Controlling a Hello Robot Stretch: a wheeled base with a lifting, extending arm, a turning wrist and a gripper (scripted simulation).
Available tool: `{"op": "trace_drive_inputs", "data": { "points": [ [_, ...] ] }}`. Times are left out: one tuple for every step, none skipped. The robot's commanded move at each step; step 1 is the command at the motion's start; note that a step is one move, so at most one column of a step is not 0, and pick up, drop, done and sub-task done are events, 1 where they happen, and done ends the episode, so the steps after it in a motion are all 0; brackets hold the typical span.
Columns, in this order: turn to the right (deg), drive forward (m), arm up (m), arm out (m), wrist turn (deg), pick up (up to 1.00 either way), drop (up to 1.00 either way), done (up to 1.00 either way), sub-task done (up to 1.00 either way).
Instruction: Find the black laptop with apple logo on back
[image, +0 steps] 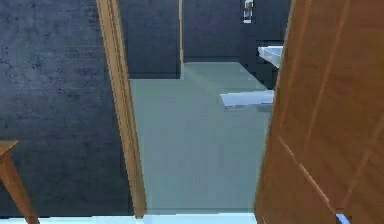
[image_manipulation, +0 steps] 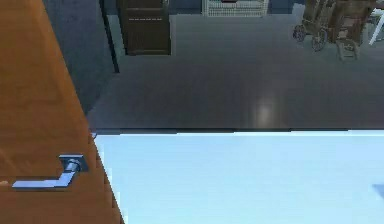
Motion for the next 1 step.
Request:
{"op": "trace_drive_inputs", "data": {
  "points": [
    [0.0,1.00,0.00,0.00,0.0,0.00,0.00,0.00,0.00]
  ]
}}
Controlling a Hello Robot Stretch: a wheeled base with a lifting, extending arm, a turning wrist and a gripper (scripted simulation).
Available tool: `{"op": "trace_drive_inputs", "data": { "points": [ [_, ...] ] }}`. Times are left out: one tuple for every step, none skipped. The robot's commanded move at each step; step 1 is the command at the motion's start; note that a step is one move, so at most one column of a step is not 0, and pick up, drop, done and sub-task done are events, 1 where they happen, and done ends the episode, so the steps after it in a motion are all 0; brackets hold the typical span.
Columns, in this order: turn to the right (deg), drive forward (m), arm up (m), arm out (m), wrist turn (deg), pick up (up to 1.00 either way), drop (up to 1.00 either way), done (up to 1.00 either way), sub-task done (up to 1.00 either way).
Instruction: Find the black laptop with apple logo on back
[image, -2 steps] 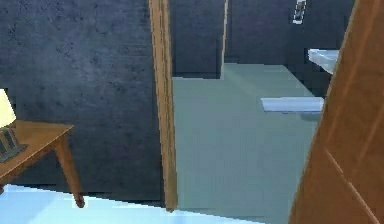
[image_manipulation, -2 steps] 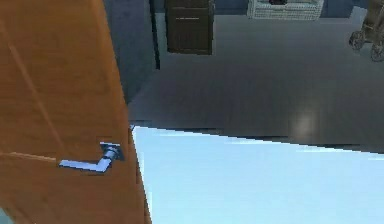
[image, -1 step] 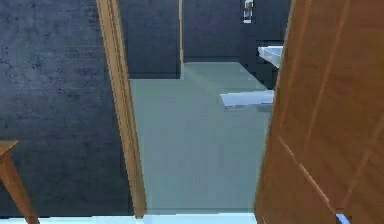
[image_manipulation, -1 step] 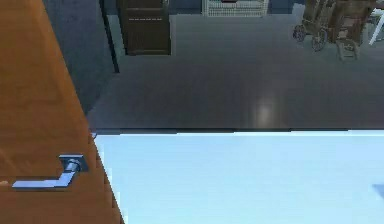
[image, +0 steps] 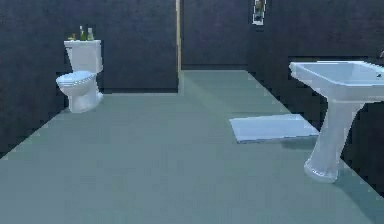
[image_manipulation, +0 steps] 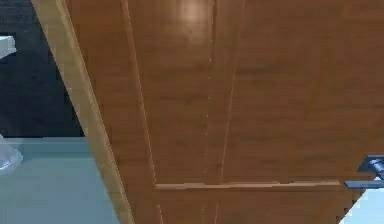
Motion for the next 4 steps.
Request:
{"op": "trace_drive_inputs", "data": {
  "points": [
    [0.0,1.00,0.00,0.00,0.0,0.00,0.00,0.00,0.00],
    [0.0,1.00,0.00,0.00,0.0,0.00,0.00,0.00,0.00],
    [3.0,0.00,0.00,0.00,0.0,0.00,0.00,0.00,0.00],
    [3.0,0.00,0.00,0.00,0.0,0.00,0.00,0.00,0.00]
  ]
}}
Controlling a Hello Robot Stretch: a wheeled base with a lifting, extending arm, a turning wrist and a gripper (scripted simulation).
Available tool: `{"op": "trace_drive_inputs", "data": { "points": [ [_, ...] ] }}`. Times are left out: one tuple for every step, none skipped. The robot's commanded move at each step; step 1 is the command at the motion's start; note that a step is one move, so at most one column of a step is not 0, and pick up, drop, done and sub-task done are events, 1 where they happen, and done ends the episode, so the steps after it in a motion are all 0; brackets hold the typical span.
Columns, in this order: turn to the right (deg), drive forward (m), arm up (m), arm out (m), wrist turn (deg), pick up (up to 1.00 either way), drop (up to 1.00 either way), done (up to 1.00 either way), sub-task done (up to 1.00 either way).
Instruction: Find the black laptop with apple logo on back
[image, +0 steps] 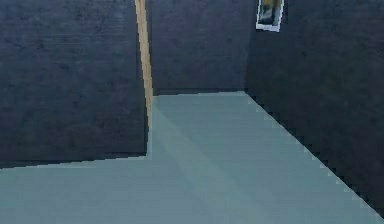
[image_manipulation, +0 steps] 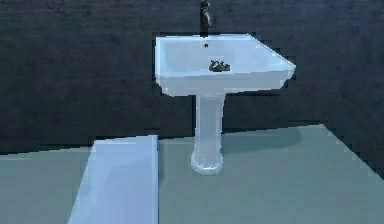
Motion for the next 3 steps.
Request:
{"op": "trace_drive_inputs", "data": {
  "points": [
    [0.0,1.00,0.00,0.00,0.0,0.00,0.00,0.00,0.00],
    [3.0,0.00,0.00,0.00,0.0,0.00,0.00,0.00,0.00],
    [0.0,0.65,0.00,0.00,0.0,0.00,0.00,0.00,0.00]
  ]
}}
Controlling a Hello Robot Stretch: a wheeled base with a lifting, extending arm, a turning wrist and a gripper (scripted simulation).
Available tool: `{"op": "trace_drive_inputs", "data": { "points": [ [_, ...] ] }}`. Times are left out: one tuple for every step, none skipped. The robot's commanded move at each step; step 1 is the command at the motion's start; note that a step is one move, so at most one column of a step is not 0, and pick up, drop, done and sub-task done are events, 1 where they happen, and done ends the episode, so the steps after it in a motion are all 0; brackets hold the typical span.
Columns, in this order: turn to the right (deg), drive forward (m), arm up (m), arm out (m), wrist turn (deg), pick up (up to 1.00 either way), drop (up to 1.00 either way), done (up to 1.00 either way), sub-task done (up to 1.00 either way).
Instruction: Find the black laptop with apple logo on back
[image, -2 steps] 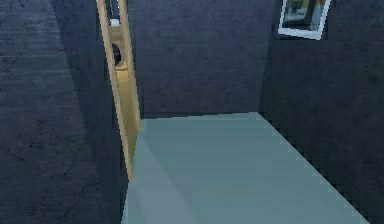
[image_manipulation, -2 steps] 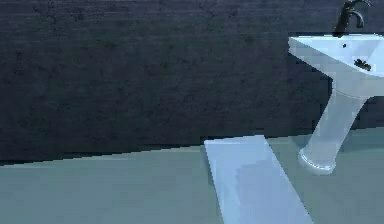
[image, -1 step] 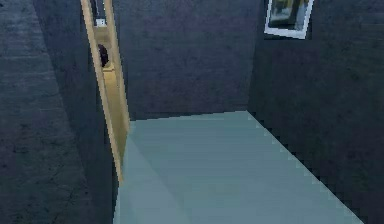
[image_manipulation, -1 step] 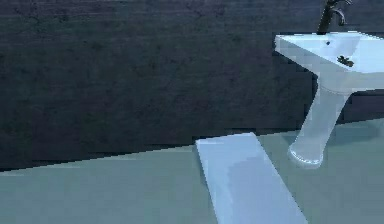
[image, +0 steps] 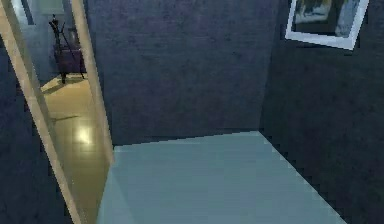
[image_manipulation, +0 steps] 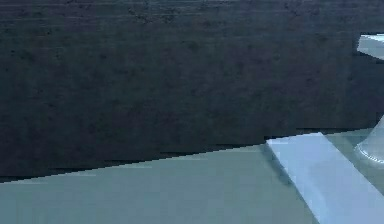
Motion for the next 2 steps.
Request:
{"op": "trace_drive_inputs", "data": {
  "points": [
    [6.0,0.00,0.00,0.00,0.0,0.00,0.00,0.00,0.00],
    [0.0,0.25,0.00,0.00,0.0,0.00,0.00,0.00,0.00]
  ]
}}
